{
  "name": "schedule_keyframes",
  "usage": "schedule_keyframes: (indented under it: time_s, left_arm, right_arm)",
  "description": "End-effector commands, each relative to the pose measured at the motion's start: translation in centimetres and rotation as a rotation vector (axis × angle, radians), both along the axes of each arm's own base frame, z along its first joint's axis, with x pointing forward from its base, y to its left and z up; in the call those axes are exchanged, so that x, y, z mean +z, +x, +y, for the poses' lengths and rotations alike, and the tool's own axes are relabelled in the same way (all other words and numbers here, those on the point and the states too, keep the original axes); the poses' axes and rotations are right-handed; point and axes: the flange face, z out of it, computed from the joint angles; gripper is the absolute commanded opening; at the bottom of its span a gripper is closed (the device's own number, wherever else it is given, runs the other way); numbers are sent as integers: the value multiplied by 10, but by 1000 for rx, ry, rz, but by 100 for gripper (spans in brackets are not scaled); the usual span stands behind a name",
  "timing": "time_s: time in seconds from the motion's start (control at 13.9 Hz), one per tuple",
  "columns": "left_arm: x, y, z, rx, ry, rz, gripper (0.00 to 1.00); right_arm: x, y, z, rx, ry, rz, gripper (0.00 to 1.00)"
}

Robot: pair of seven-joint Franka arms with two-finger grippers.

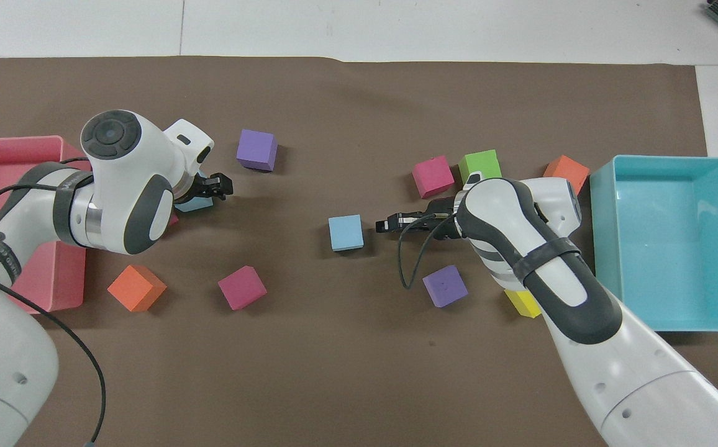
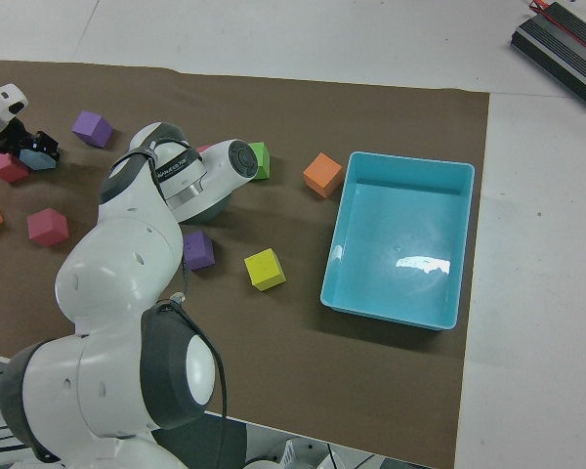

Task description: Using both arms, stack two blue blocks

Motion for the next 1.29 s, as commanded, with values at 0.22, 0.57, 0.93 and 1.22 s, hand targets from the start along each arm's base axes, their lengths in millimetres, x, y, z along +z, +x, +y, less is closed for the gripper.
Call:
schedule_keyframes:
  time_s: [0.22,0.57,0.93,1.22]
  left_arm:
    - [-3,0,2,2,25,-22,14]
    - [15,2,8,12,25,-38,3]
    - [66,-8,7,1,30,-56,1]
    - [94,-25,-35,-49,38,-21,1]
  right_arm:
    - [2,-5,-3,-11,11,-32,0]
    - [2,-5,-3,-11,11,-30,0]
    - [2,-5,-3,-11,12,-30,0]
    - [2,-5,-3,-11,12,-30,0]
